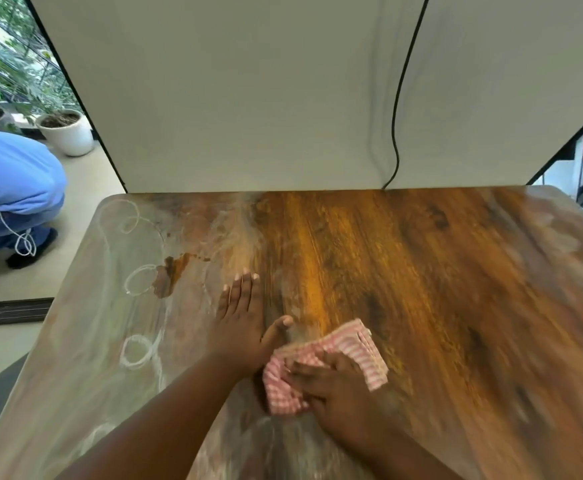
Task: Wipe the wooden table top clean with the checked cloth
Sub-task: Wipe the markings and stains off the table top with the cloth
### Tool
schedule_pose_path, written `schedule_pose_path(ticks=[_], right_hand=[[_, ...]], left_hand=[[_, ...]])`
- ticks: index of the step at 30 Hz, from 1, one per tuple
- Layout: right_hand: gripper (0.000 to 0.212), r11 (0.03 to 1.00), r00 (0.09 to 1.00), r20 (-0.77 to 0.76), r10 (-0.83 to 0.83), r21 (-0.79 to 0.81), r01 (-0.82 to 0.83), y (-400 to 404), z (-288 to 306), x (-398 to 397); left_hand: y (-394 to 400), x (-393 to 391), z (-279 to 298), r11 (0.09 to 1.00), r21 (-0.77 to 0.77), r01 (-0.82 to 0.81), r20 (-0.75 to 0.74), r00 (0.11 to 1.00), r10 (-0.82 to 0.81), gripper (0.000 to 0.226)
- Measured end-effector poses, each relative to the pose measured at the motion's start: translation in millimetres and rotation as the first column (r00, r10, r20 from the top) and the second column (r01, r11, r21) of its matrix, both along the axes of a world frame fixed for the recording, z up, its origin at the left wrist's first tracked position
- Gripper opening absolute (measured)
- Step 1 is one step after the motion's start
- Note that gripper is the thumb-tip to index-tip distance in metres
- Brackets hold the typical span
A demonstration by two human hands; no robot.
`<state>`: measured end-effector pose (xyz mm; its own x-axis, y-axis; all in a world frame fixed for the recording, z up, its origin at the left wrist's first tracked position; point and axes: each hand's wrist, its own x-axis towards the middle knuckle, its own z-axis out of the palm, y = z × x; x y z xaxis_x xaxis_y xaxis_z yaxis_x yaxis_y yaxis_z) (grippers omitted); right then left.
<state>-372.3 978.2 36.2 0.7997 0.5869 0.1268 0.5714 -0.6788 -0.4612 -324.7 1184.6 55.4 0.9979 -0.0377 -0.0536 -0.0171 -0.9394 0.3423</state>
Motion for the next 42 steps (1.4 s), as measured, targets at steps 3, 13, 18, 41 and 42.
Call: schedule_pose_path(ticks=[3, 13, 18, 41, 42], right_hand=[[0.034, 0.997, 0.995, -0.059, -0.081, 0.013, 0.082, -53.0, 4.7, -6.5], [0.042, 0.978, 0.996, -0.055, -0.075, -0.197, 0.063, 23.9, 16.3, -47.2], [0.032, 0.971, 0.991, -0.053, 0.120, -0.200, -0.129, -83.0, 10.9, -99.9], [0.028, 0.869, 0.954, -0.090, -0.286, -0.443, 0.219, -41.3, 50.9, -134.4], [0.028, 0.891, 0.967, -0.113, -0.228, -0.424, 0.160, -28.3, 48.1, -154.4]], left_hand=[[-2.3, -18.9, 3.4, 0.998, 0.051, 0.046, -0.007, 0.999, -0.046, 0.099], [-42.5, -77.2, 16.3, 0.993, 0.030, 0.113, 0.041, 0.993, -0.115, 0.098], [-22.1, -88.4, 32.6, 0.991, 0.116, 0.065, 0.060, 0.996, -0.072, 0.100], [-37.4, -205.1, 16.9, 0.971, 0.161, 0.175, 0.037, 0.983, -0.183, 0.096], [-36.6, -213.3, 19.1, 0.970, 0.157, 0.187, 0.035, 0.980, -0.194, 0.095]])
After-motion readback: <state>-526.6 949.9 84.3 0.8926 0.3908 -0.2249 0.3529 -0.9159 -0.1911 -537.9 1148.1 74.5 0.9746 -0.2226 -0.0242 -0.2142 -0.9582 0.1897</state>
